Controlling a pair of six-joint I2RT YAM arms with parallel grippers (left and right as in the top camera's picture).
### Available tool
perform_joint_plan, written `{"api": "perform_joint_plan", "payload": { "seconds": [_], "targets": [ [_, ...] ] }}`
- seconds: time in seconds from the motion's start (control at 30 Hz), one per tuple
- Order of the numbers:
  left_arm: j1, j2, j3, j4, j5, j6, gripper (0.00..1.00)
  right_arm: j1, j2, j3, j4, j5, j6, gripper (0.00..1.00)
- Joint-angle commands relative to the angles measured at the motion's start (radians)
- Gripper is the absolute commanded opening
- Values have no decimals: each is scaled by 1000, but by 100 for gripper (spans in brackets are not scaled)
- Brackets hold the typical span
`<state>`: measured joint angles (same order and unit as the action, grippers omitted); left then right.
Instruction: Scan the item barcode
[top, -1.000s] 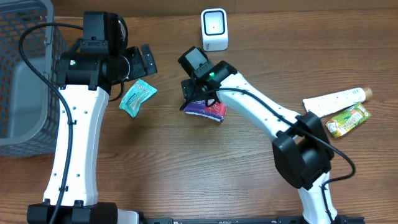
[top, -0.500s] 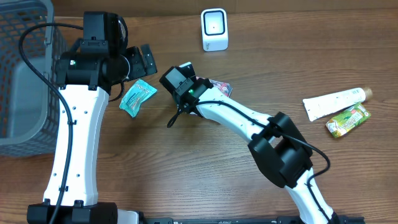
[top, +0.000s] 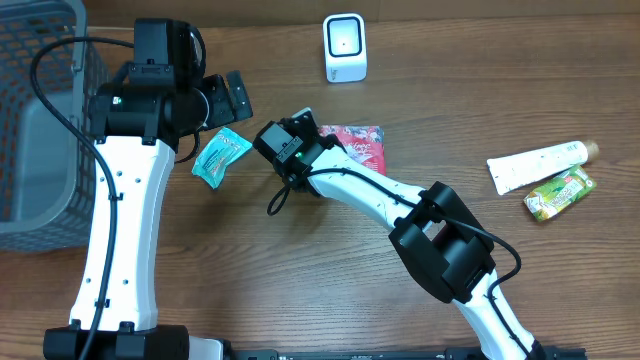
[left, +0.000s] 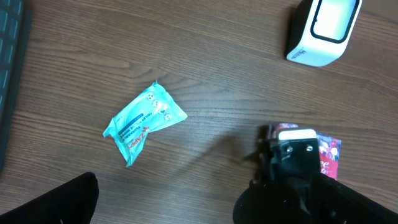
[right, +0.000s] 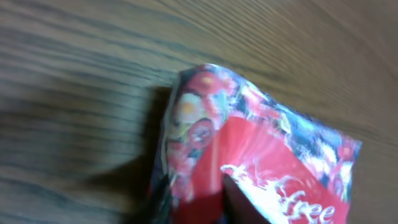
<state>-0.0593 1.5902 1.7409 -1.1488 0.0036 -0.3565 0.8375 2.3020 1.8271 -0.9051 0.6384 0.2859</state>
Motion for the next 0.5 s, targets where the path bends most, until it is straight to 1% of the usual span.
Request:
{"api": "perform_joint_plan", "payload": {
  "seconds": [0.0,0.03,0.07,0.27,0.37,0.47],
  "targets": [
    [0,7,10,0,4,20,100,-2,2,17,-29,15,20,9],
    [0,7,10,0,4,20,100,-2,-4,19,-40,5,37,5],
    [0,7,10,0,4,20,99,-3,-10,20,-47,-11,40,4],
    [0,7,10,0,4,20,100,-47,-108,20,-74,-215,40,4],
    [0,7,10,0,4,20,99,-98,-186,20,-90,-372,40,4],
    [0,7,10,0,4,20,100,-164,-266,20,-100,-614,39,4]
  ]
}}
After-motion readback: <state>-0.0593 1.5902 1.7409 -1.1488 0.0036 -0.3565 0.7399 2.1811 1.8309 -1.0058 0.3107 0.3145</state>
